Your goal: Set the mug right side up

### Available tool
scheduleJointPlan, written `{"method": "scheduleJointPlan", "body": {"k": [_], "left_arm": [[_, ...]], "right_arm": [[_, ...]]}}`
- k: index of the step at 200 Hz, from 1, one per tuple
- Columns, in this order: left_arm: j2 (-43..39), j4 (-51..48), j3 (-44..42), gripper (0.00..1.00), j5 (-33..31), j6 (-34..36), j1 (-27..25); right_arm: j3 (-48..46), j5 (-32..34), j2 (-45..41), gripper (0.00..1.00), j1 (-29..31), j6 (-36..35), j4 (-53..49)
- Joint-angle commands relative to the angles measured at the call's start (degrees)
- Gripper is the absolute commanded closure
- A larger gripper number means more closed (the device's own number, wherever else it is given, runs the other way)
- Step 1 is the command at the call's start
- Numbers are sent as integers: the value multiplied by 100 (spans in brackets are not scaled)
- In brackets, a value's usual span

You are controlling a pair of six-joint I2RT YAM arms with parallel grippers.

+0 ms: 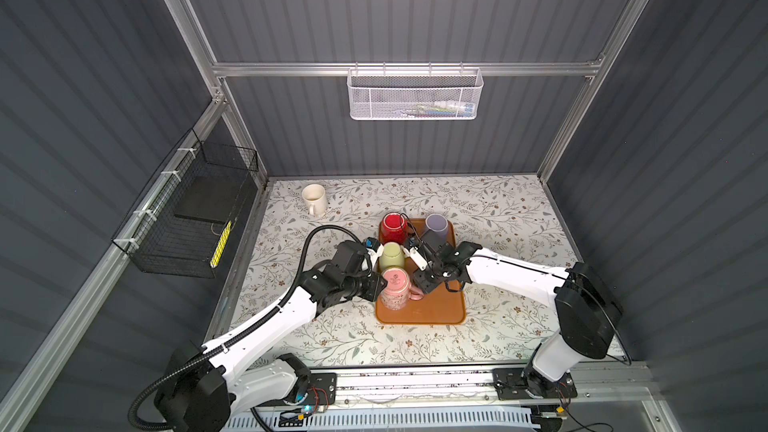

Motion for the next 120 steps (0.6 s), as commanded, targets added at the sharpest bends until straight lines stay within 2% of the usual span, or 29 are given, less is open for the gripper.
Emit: {"method": "scheduleJointPlan", "body": {"k": [1,68,120], "left_arm": [[181,410,-69,73,-99,-60,-25],[731,966,-28,74,-517,-140,-25],[978,1279,-82,76,-596,-325,-24]], "right_arm": [[-177,-57,-187,48,65,256,-83],[-638,-445,-517,49,136,1231,137],[-976,-765,-705,50,299,1837,480]]}}
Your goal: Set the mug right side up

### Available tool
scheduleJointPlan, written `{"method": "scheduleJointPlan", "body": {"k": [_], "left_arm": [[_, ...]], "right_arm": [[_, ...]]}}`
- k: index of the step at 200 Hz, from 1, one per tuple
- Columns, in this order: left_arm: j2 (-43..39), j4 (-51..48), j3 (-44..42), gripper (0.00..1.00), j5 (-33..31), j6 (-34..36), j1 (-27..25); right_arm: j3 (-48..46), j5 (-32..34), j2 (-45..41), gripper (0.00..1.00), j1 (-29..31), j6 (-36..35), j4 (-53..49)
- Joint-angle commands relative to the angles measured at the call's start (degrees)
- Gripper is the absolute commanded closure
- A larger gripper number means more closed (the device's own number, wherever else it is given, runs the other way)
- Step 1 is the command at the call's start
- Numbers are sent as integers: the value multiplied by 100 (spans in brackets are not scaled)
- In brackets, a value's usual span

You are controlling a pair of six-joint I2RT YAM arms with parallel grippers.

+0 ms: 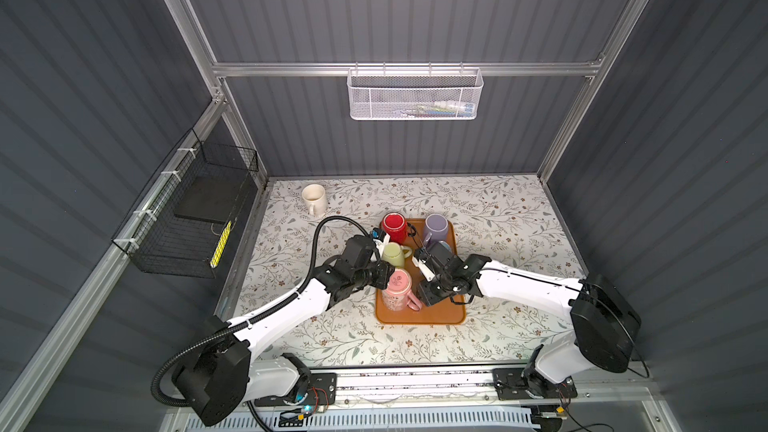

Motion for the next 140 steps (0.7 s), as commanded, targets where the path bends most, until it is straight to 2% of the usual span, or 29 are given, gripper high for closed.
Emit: {"method": "scheduleJointPlan", "body": {"k": [1,41,73,114,140], "left_arm": [[226,-121,-84,76,-192,-153,-24],[361,177,-48,76,-370,-231,-25],[450,252,265,75,-398,-142,-25],[-80,-335,461,70,-619,-14,-24],[-510,-1098,721,66,-842,89,-25]], "right_arm": [[-115,-235,-100,50,135,437,153],[-175,-282,-93,50,252,544,244],[-20,49,-173,49,97,151,-20],[-154,-134,-588,49,-623,-152,-26],[-38,-185,-632,48,-777,-453,-119]]}}
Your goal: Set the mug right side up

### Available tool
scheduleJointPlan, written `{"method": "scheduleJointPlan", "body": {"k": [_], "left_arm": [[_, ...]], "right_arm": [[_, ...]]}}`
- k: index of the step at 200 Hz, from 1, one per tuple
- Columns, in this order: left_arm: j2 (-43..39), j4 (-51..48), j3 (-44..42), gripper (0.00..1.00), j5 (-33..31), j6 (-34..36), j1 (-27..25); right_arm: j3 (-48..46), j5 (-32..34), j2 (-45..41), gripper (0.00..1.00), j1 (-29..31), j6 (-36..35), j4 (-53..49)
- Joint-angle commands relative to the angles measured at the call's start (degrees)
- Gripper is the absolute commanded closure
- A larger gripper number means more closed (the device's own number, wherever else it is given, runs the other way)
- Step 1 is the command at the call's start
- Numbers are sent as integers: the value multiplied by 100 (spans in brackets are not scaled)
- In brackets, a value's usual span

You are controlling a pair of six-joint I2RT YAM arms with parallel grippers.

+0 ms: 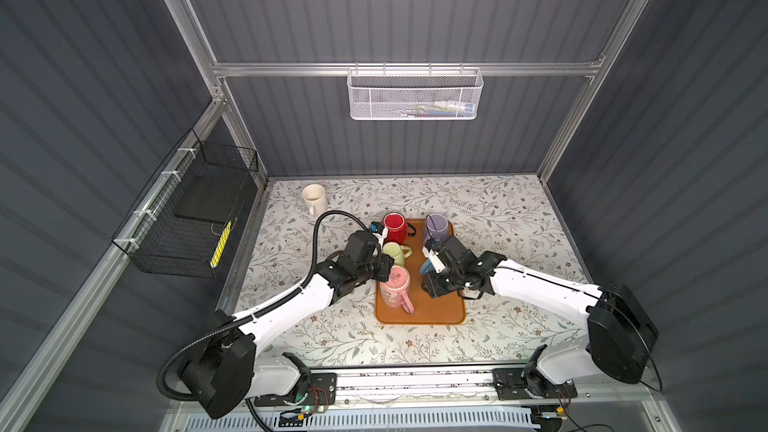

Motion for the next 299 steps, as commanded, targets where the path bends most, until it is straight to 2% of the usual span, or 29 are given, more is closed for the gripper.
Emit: {"method": "scheduleJointPlan", "body": {"k": [1,17,46,75,113,223,299], "left_arm": [[-479,-855,407,66,-291,164,-20],[-664,-1317,470,65,-162,223,-25],[-1115,-2200,398,69,-144,349,-16],[-1730,-2543,-16,77,-299,-84,-15],[-1705,-1936,-604,82,113,-621,-16],[-618,-321,-883,85,482,-735,-14],[-45,183,-734,85,298,-507,0]], "right_arm": [[81,-70,-27,48,-67,-402,-213],[277,78,90,48,-67,-653,-396],[680,120,431,49,-69,-1009,-740],[791,74,592,49,-51,-1148,-779],[1004,127,796,49,141,-1225,-812],[1485,291,1340,50,361,-697,-661],[1123,71,1156,50,545,-351,-635]]}}
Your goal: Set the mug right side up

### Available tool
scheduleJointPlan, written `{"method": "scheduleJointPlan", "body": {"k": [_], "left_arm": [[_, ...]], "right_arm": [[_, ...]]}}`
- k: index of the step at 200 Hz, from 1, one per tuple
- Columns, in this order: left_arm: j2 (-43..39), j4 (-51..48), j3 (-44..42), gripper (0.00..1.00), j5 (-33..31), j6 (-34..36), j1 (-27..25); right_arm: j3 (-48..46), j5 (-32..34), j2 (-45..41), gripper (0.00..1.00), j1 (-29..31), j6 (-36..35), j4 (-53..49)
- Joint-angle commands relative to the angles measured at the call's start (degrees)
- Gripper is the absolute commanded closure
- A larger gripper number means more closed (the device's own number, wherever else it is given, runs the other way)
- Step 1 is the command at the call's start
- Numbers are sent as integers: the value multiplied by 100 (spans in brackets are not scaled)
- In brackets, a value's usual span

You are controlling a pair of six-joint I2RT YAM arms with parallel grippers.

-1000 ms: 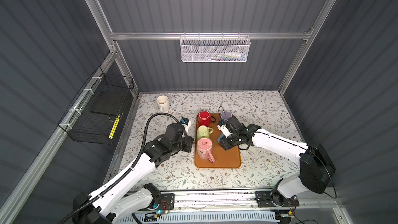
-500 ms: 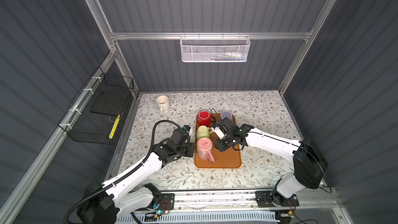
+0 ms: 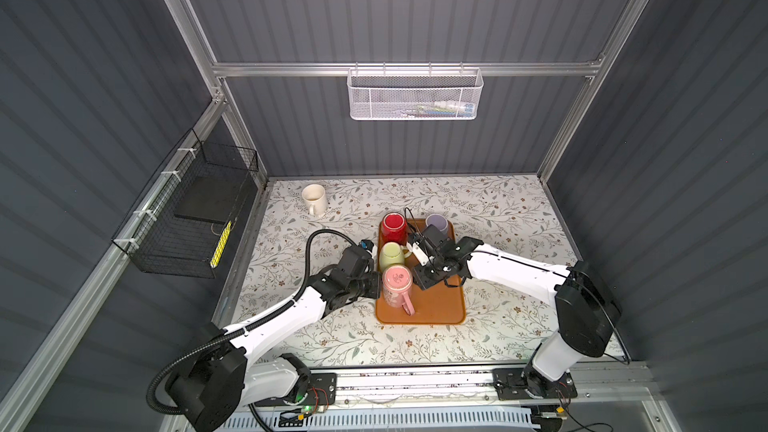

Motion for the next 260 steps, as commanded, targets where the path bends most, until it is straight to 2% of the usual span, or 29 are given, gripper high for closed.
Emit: {"method": "scheduleJointPlan", "body": {"k": [1,45,79,110,135,148,166,187,224,260], "left_arm": [[146,358,136,85,49,138,-6],[548,620,424,85,149,286,100],[672,645,577,86,170,347,117],[393,307,589,86,-12,474,302],[-78,-112,534,86,-92,587,677],[-360,-297,447,86,-152,599,906],[-660,-470,318,86,-284,631,1200],[-782,-537,246,85,-335,577,1474],[-843,-566,144,85,-4,291,2171],[-993,-630,10,85,202,128,2571]], "right_arm": [[-119,-186,-109,50,146,238,-1],[-250,-343,-126,50,278,569,143],[-416,-84,-235,50,300,732,80],[-521,214,-410,50,291,676,-102],[-876,110,-762,50,336,777,121],[-1243,358,-1039,48,528,814,425],[-1708,1047,-1414,47,971,956,811],[-1938,1451,-1543,47,1202,1181,1103],[-1748,2179,-1219,47,1649,1154,1057],[-1382,2337,-701,47,1960,1106,986]]}}
